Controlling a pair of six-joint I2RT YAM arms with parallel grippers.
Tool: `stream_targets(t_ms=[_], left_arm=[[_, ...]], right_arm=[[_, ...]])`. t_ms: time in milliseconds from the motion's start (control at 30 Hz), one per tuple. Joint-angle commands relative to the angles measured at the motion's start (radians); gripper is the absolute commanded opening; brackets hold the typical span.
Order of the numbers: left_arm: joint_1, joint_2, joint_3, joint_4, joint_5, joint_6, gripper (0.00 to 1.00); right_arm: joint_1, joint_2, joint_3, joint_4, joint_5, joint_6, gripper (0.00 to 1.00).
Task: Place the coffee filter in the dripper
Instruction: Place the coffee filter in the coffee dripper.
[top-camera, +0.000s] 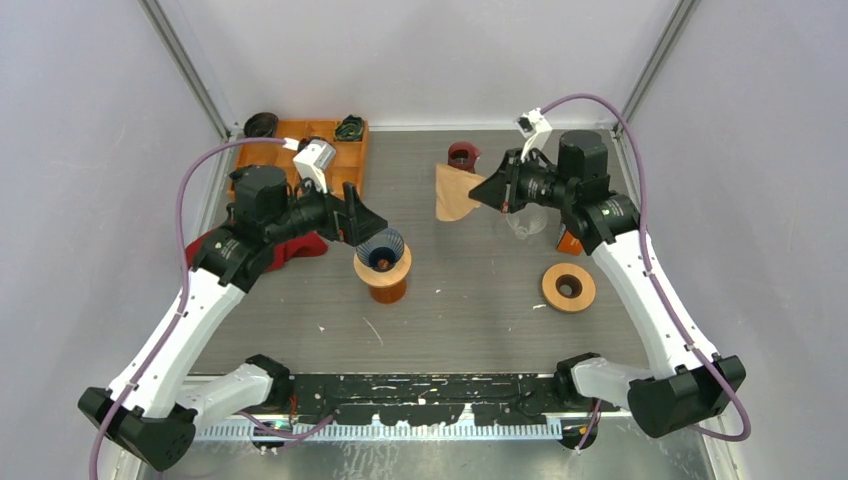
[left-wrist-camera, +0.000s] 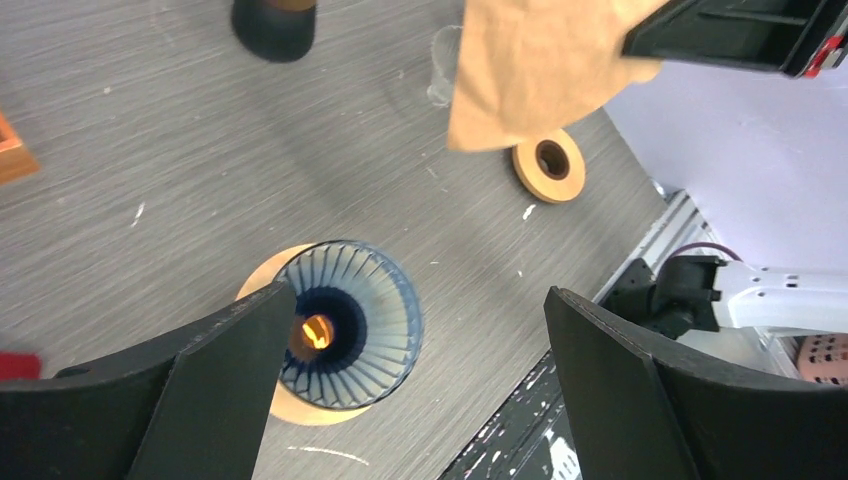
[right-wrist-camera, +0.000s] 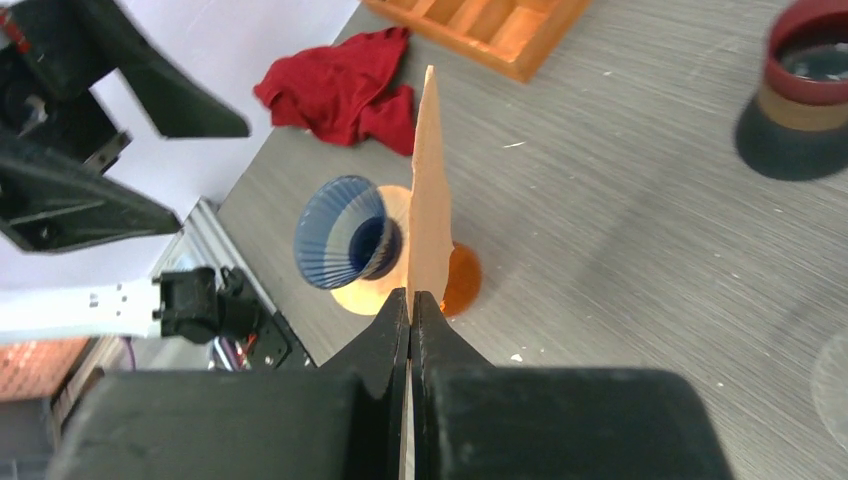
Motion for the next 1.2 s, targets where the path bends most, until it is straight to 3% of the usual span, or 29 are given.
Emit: stream_targets(t_ms=[0,233,733,967,1033,1167], left_arm=[[-0.023,0.034,0.043,0.137,0.082,-0.022,0.99],[-0.024,0.108,0.098,0.148,0.135,0.071,0.99],[-0.024,0.353,0.406,-0.143,0.437,0.471,0.95],[-0.062,0.403,0.497,-0.282,0.526,0.604,0.93],[-0.076,0.408,0.507,-0.302,0.527,0.632,0.90],[-0.080,0.415,0.518,-0.337,0.560,0.645,0.73]], right_arm=[[0.057,-0.009,0.020,0.050,-0.079,-0.068,0.01],[0.103,0.031,0.083,-0.018,-0.156,-0.186,0.01],[0.192,0.078,0.178,-0.164,-0.190,-0.448,0.01],[0.214,0.076,0.206,-0.170,-0.184,-0.479,0.01],[0.219,0.073,0.206,-0.170,-0.183,-0.486,0.01],[0.229,0.072,0.205,-0.173,-0.182,-0.494,0.01]])
